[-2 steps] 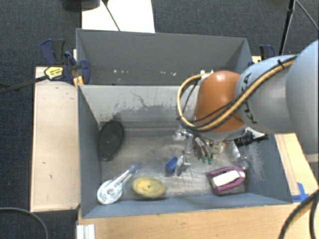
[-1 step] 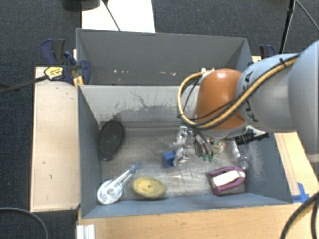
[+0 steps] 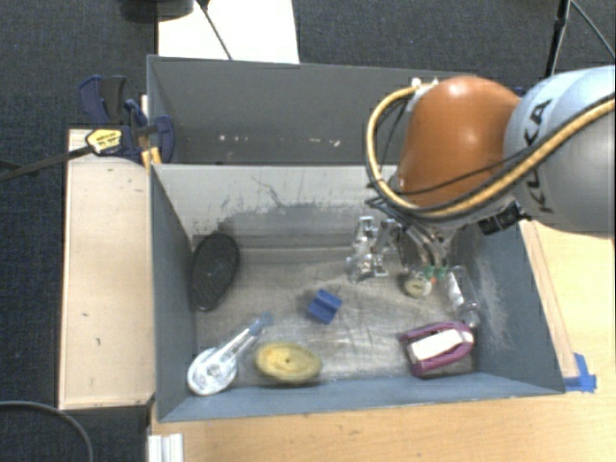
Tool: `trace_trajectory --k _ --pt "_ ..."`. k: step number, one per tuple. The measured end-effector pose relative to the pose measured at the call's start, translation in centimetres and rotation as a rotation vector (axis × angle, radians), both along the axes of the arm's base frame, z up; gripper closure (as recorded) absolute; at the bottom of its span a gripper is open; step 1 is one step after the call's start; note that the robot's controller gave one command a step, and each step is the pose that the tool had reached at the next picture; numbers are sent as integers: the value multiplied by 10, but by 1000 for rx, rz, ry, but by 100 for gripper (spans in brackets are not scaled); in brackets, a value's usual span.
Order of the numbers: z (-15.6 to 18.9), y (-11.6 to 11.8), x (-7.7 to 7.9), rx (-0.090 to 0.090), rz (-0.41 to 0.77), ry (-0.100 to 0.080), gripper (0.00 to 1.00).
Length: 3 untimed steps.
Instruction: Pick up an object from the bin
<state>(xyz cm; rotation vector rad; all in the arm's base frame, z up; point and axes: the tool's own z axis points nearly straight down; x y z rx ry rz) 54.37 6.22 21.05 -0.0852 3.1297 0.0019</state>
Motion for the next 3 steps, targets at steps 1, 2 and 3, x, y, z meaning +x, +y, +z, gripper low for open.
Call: trace_trajectory --k 1,2,3 --pt "-4 0 -1 -1 -2 8 0" --pt "-126 13 27 1 -58 8 0" --pt "-6 78 40 5 -140 -1 0"
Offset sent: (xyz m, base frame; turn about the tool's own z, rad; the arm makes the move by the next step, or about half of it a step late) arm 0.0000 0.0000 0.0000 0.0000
